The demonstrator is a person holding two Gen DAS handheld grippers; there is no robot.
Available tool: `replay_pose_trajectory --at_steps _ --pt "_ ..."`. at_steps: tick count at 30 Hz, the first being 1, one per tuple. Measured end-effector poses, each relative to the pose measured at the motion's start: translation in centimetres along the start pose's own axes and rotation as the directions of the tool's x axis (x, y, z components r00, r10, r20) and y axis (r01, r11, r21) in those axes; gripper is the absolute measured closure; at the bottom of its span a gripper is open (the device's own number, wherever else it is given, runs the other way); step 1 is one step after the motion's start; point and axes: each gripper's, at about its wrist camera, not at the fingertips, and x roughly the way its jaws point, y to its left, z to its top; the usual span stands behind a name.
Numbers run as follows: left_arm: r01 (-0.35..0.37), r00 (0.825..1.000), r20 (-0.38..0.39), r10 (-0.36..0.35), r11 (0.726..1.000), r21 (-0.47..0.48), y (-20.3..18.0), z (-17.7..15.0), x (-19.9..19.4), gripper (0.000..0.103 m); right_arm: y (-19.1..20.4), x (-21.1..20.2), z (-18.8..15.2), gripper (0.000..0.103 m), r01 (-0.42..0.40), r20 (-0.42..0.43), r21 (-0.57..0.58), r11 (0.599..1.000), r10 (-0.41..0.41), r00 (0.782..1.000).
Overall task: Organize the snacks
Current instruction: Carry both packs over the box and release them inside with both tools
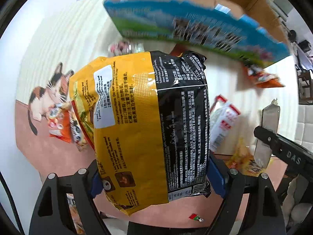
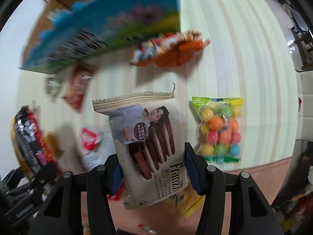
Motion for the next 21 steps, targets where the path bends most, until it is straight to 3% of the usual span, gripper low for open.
replay_pose_trajectory --at_steps 6,12,16,21 --pt "0.048 0.993 0.107 -0.053 0.998 0.050 -0.8 2.5 -7.2 0.018 -0.5 -9.7 -0.6 0.045 -0.101 0.095 -0.046 0.994 0.105 0.990" --pt "0.091 0.984 0.144 -0.107 0.990 0.112 -1.3 9.5 -11.6 0.018 1.0 -17.3 2.8 0.045 -0.135 0.205 -0.086 0.987 0.150 0.967" --pt "0.123 0.983 0.118 -0.141 0.982 0.146 -1.4 16.2 -11.8 0.018 1.6 -18.5 6.3 0.045 -0.110 0.258 -0.072 0.991 0.125 0.958" --pt "0.174 0.983 0.032 -0.183 0.965 0.197 -1.8 24.9 -8.4 0.018 1.6 -15.8 11.5 0.044 -0.125 0.237 0.004 0.992 0.121 0.964"
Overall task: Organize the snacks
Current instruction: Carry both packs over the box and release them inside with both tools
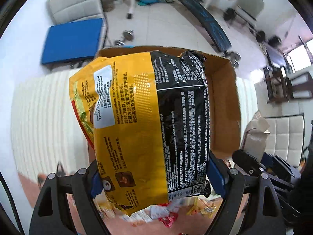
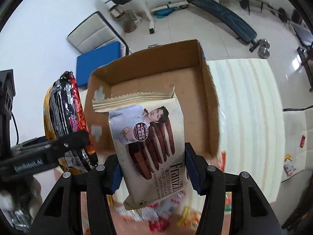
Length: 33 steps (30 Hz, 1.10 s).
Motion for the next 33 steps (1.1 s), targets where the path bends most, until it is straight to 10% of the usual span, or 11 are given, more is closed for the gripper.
replay_pose_trajectory --at_steps 7,16,20,26,33 --pt "0.052 0.992 -0.119 -0.044 0.996 0.066 0.2 8.8 6.3 0.018 0.6 9.4 5.3 0.044 0.051 -0.055 0.040 0.998 -0.049 0.997" --pt "0.080 0.981 -0.187 -0.061 0.992 0.095 -0.4 12.2 10.9 0.018 1.0 20.1 9.9 0.044 0.083 -0.117 0.050 0.995 -0.077 0.990" --pt "0.109 0.973 -0.211 -0.091 0.991 0.074 -0.4 12.2 11.6 0.018 1.2 21.4 10.0 0.041 0.092 -0.130 0.046 0.995 -0.085 0.988" --pt "0.077 0.978 -0.197 -0.067 0.996 0.045 0.5 11.7 11.5 0.012 0.3 22.0 9.4 0.011 0.132 -0.150 0.060 0.989 -0.121 0.981" --pt "0.064 0.989 -0.133 -0.060 0.998 0.027 0.7 10.2 9.3 0.010 0.2 19.4 8.4 0.010 0.160 -0.123 0.030 0.987 -0.155 0.980"
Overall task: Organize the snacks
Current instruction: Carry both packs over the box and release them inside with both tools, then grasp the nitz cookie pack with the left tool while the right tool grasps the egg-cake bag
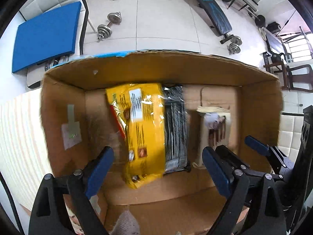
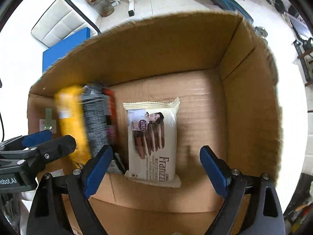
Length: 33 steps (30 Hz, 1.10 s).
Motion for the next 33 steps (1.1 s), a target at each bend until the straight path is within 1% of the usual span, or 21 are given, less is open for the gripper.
replay_pose_trajectory --at_steps 2,3,4,6,7,9,10,12,15,19,20,22,25,26,27,28,30,32,33 --pt "0.009 1.000 0.015 -0.009 1.000 0.004 0.0 -0.8 -0.8 0.010 0.1 -1.1 -0.5 0.010 0.010 0.013 -0.016 1.000 -0.010 1.000" --pt "0.008 1.000 0.023 -0.008 1.000 0.004 0.0 -1.2 -1.1 0.008 0.1 -1.8 -0.9 0.010 0.016 0.025 -0.026 1.000 -0.016 1.000" --pt "-0.001 0.999 0.036 0.001 1.000 0.006 -0.1 -1.7 -1.6 0.005 0.3 -2.4 -1.1 0.010 0.021 0.031 -0.034 0.999 -0.020 0.999" --pt "-0.005 0.998 0.062 0.004 1.000 0.009 -0.2 -2.9 -2.8 0.004 0.6 -3.5 -1.5 0.009 0.043 0.054 -0.058 0.997 -0.039 0.998" --pt "-0.007 0.997 0.072 0.007 1.000 0.007 -0.2 -3.3 -2.9 0.004 1.8 -4.1 -1.1 0.009 0.051 0.070 -0.071 0.996 -0.046 0.996" --pt "-0.005 0.995 0.105 0.004 1.000 0.008 -0.2 -4.5 -4.0 0.004 2.6 -5.5 -2.2 0.009 0.064 0.094 -0.089 0.994 -0.055 0.994" --pt "-0.007 0.993 0.119 0.006 1.000 0.007 -0.3 -5.2 -4.6 0.004 3.8 -5.7 -1.6 0.008 0.066 0.104 -0.092 0.994 -0.056 0.993" --pt "-0.020 0.988 0.151 0.018 1.000 0.006 -0.6 -6.6 -5.8 0.004 4.7 -6.8 -2.2 0.008 0.070 0.124 -0.103 0.992 -0.056 0.991" --pt "-0.060 0.974 0.218 0.057 0.998 0.009 -1.3 -9.2 -7.7 0.004 5.1 -8.4 -3.6 0.008 0.050 0.144 -0.110 0.993 -0.034 0.989" --pt "-0.127 0.942 0.318 0.110 0.991 0.034 -2.5 -13.4 -9.9 0.004 5.6 -10.4 -7.2 0.007 0.031 0.160 -0.115 0.993 -0.012 0.987" --pt "-0.153 0.931 0.341 0.130 0.987 0.043 -2.7 -14.8 -10.3 0.004 5.5 -10.7 -8.3 0.007 0.024 0.154 -0.120 0.992 -0.006 0.988" --pt "-0.191 0.916 0.368 0.157 0.980 0.056 -2.8 -17.5 -10.6 0.004 5.5 -11.0 -11.2 0.007 0.003 0.118 -0.138 0.990 0.013 0.993" --pt "-0.252 0.905 0.372 0.208 0.965 0.073 -2.2 -22.1 -9.5 0.004 5.5 -10.0 -15.3 0.007 0.007 0.047 -0.180 0.984 0.001 0.999" --pt "-0.263 0.908 0.358 0.219 0.961 0.079 -2.0 -23.5 -8.7 0.004 5.4 -9.1 -17.4 0.007 0.028 0.001 -0.217 0.976 -0.029 1.000" --pt "-0.270 0.914 0.338 0.225 0.959 0.089 -1.7 -24.9 -7.9 0.004 5.5 -8.5 -18.5 0.007 0.042 -0.024 -0.236 0.971 -0.048 0.999" --pt "-0.277 0.920 0.313 0.237 0.956 0.091 -1.3 -26.4 -6.7 0.004 5.5 -7.4 -20.2 0.007 0.065 -0.062 -0.271 0.961 -0.085 0.994" --pt "-0.294 0.931 0.258 0.259 0.950 0.104 -0.8 -29.1 -4.1 0.004 5.5 -5.1 -24.0 0.007 0.112 -0.130 -0.363 0.925 -0.170 0.977" --pt "-0.300 0.944 0.186 0.274 0.945 0.130 -0.6 -31.6 -0.8 0.004 5.3 -3.0 -27.1 0.008 0.171 -0.155 -0.459 0.872 -0.268 0.951" --pt "-0.303 0.947 0.157 0.281 0.942 0.144 -0.5 -32.4 0.6 0.004 5.2 -1.8 -28.6 0.008 0.197 -0.161 -0.509 0.838 -0.317 0.935"
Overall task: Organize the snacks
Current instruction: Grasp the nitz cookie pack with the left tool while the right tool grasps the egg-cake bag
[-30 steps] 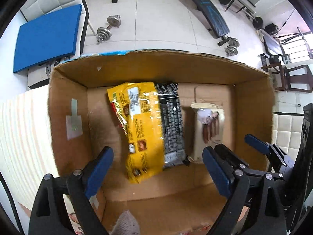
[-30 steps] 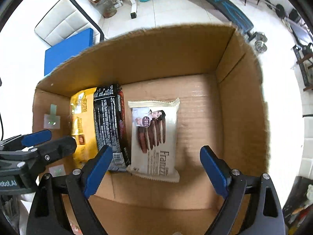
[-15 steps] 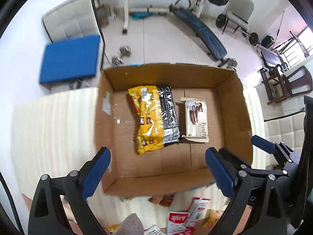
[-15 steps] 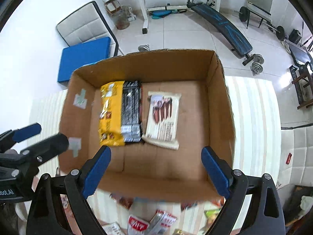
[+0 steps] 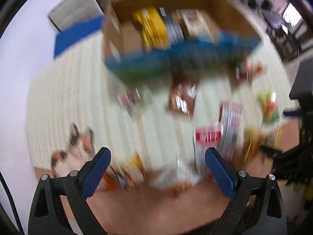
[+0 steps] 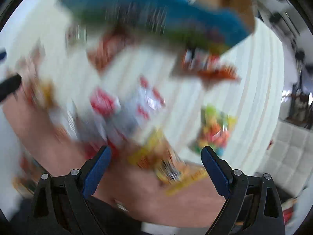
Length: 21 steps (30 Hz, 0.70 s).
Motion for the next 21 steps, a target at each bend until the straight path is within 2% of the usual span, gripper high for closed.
replay_pose_trajectory --at_steps 3,8,15,18,19,21 --pt "0.009 0.995 -0.103 -0.005 0.999 0.038 -1.5 -3.1 4.0 0.004 1.4 3.7 -1.6 0.008 0.106 -0.073 -0.119 0.987 -0.115 0.991" --pt "0.013 0.978 -0.207 0.030 0.980 0.200 -4.7 -5.7 9.1 0.004 2.0 8.3 -1.9 0.008 0.174 -0.145 -0.237 0.956 -0.212 0.966" --pt "-0.001 0.959 -0.268 0.098 0.941 0.338 -7.3 -6.4 12.7 0.004 2.3 9.9 -1.7 0.019 0.127 -0.199 -0.235 0.964 -0.176 0.964" --pt "-0.006 0.953 -0.285 0.099 0.951 0.309 -7.0 -6.1 13.4 0.018 1.5 9.9 -1.4 0.029 0.093 -0.217 -0.169 0.981 -0.129 0.968" --pt "0.007 0.951 -0.300 0.070 0.969 0.246 -6.3 -5.8 13.5 0.022 0.7 9.9 -1.2 0.029 0.083 -0.220 -0.117 0.990 -0.107 0.970" --pt "0.011 0.949 -0.313 0.030 0.991 0.131 -4.8 -5.3 13.6 0.022 -0.9 9.5 -0.8 0.030 0.044 -0.215 -0.021 0.999 -0.047 0.975"
